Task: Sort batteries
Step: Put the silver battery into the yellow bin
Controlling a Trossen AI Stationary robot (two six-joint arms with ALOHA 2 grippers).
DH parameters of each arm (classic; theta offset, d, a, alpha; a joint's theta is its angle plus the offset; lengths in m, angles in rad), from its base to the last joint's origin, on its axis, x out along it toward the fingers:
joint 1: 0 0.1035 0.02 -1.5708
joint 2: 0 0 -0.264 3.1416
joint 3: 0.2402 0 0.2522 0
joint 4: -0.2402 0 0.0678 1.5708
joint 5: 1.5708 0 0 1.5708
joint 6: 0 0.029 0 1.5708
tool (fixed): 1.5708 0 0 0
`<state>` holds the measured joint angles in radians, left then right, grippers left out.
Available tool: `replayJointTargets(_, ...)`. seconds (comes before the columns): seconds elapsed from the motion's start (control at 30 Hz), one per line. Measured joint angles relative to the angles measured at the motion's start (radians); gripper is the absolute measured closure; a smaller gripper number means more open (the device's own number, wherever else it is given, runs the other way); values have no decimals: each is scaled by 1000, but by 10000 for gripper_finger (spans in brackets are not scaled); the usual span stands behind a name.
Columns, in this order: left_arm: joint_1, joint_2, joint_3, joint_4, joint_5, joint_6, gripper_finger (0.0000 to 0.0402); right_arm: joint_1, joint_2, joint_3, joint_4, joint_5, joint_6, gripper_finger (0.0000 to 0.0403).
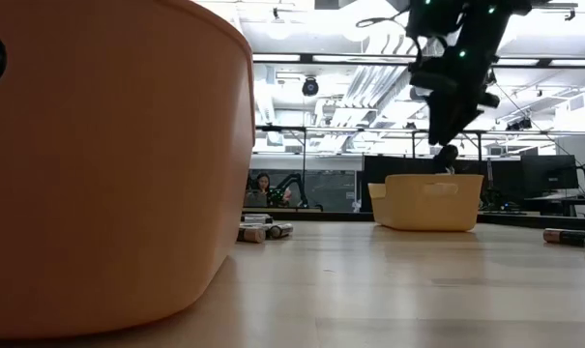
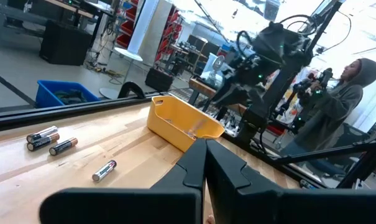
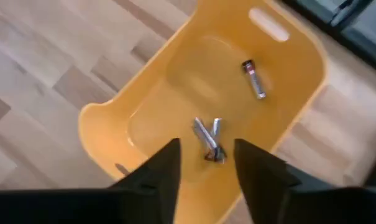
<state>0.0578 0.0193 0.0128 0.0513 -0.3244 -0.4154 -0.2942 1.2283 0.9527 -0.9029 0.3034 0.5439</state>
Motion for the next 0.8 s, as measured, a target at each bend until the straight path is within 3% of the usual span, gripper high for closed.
replayJointTargets(0.17, 0, 0, 0, 0, 0, 0, 401, -18, -5, 11, 3, -133, 8, 191)
replayJointTargets(0.3, 0, 0, 0, 0, 0, 0, 401, 83, -25, 24, -15, -307, 169, 183)
replayJointTargets(0.43, 0, 0, 0, 0, 0, 0, 401, 338, -17, 12, -71, -478, 404, 182)
replayJointTargets(0.63, 0, 0, 0, 0, 0, 0, 401, 780, 65, -14, -37, -633, 974, 182)
replayJointTargets(0.8, 0, 0, 0, 0, 0, 0, 401, 1017, 160, -42, 82, -719, 1339, 181)
